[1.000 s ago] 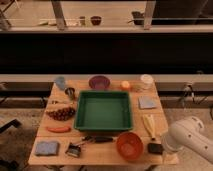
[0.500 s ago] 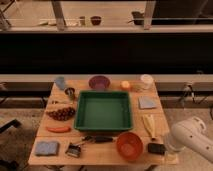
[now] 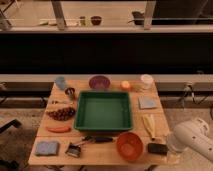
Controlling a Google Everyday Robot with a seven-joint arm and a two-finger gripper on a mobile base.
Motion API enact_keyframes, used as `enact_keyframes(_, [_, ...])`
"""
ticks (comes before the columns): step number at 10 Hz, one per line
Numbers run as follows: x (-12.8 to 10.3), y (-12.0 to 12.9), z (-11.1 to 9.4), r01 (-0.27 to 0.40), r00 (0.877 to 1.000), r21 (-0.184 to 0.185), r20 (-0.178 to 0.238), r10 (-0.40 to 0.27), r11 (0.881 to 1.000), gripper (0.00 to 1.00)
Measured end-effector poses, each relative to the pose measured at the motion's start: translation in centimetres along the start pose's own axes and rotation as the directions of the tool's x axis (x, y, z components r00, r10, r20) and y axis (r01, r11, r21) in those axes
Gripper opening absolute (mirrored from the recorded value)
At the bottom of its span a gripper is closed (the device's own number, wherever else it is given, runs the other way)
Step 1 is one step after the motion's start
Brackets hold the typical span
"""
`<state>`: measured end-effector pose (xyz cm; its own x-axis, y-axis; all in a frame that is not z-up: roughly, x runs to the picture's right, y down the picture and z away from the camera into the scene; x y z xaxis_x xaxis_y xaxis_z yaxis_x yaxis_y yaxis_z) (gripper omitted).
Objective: Place eraser in tray
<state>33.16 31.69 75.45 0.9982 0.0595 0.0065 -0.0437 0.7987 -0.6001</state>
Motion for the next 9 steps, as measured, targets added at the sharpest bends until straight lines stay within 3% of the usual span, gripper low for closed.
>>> enact_keyframes(7, [-1.0,0.3,-0.3,0.023,1.000,-0.006,0.018,-0.023,1.000,0.10])
enact_keyframes(8, [-0.9,-0.1,-1.1,0.010,1.000,-0.002,0.012,-0.010,1.000,0.02])
enact_keyframes(9, [-0.8,-0.6,-2.1,-0.004,1.000,-0.007,0.004,0.004,1.000,0.00])
